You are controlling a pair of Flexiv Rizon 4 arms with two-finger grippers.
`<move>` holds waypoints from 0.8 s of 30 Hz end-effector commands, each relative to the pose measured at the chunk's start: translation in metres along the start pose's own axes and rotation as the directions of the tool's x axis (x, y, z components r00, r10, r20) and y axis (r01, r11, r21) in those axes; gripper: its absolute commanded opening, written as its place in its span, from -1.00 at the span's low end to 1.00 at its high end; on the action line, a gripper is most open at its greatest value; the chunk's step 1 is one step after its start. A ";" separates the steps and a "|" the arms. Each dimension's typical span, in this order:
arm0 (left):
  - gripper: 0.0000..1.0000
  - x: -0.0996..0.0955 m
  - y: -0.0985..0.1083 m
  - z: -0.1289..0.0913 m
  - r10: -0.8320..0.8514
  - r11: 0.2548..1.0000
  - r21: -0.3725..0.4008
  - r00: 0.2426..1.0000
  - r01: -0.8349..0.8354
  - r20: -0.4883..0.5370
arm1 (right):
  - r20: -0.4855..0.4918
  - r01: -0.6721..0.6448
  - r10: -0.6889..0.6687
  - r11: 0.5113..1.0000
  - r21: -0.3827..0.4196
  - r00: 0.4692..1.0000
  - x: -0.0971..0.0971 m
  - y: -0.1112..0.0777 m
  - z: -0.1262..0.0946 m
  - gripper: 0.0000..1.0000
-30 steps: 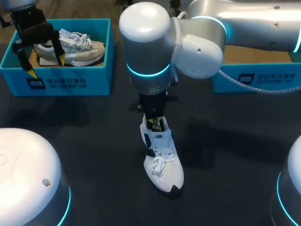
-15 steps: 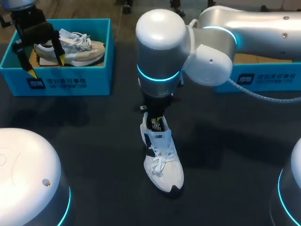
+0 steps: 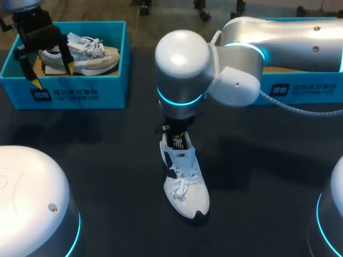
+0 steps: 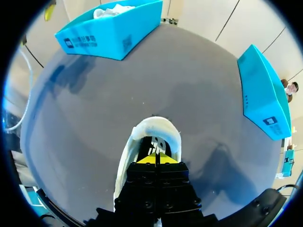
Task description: Take the shoe out of the shoebox, open the shoe tongue, remove and reinsert the insole, then place the shoe into the shoebox
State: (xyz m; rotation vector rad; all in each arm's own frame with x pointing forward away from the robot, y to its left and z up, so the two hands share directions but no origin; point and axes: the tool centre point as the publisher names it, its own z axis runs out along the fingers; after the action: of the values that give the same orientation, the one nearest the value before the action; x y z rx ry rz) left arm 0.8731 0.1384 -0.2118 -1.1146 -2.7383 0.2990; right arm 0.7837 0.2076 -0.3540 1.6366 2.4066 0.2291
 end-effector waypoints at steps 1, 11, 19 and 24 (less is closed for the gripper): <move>1.00 0.000 0.001 -0.001 0.001 1.000 -0.001 1.000 -0.001 -0.003 | 0.074 0.010 -0.011 1.000 0.003 0.997 0.015 0.005 0.007 -1.00; 1.00 0.000 0.001 -0.001 0.001 1.000 -0.001 1.000 -0.001 -0.003 | 0.095 0.040 -0.037 0.999 -0.034 0.995 0.016 0.006 0.013 -1.00; 1.00 0.000 0.001 -0.001 0.001 1.000 -0.001 1.000 -0.001 -0.003 | 0.142 0.074 -0.072 0.997 -0.009 0.987 0.012 0.001 0.013 -1.00; 1.00 0.000 0.001 -0.001 0.001 1.000 -0.001 1.000 -0.001 -0.003 | 0.262 0.089 -0.103 0.994 0.065 0.960 0.011 -0.002 0.017 -1.00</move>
State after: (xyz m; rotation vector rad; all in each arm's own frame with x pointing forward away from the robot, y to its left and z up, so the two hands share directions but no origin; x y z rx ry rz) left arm 0.8731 0.1384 -0.2118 -1.1147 -2.7382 0.2990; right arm 0.7812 0.2007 -0.3702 1.4830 2.3403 0.0216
